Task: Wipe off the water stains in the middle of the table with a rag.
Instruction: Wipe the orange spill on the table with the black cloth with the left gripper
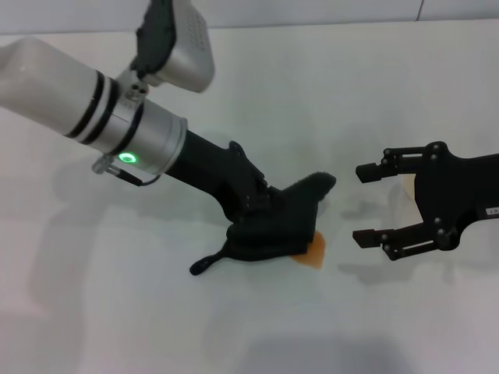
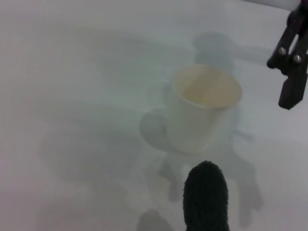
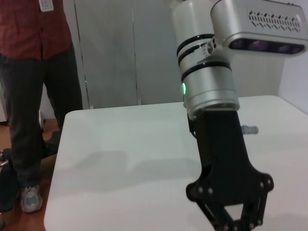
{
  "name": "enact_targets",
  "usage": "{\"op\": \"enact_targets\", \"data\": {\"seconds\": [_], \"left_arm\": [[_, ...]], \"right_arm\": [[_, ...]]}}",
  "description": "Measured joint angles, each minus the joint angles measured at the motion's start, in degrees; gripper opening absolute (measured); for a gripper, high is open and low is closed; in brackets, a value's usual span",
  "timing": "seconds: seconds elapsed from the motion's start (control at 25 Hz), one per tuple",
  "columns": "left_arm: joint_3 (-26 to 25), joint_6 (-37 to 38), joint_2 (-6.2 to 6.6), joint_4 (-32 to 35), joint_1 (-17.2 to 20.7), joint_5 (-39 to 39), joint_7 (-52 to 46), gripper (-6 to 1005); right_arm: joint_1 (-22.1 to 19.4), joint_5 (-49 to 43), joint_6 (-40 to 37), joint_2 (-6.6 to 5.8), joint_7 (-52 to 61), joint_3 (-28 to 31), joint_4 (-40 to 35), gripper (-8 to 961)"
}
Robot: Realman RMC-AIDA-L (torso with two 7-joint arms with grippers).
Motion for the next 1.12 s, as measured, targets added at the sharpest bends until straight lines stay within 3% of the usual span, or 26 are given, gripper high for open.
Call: {"op": "enact_targets", "data": {"seconds": [0.52,0.88,1.12], "left_arm": [[15.1,-5.2,-0.28,-5.2,-0.7,-7.5,-0.3,35],[16.8,-5.0,-0.27,-5.2,-0.5,-8.8,-0.2,35],[20.9,-5.4,-0.31,-5.3,-0.8,-11.2,0.0,35]], "right_arm": [[-0.2,1.0,-0.8,0.0,0.1,-0.2,0.0,822],[-0.2,1.0,-1.0,0.0,0.1,-0.2,-0.1,823],[-0.2,1.0,-1.0,0.0,0.0,-0.1,-0.3,822]]}}
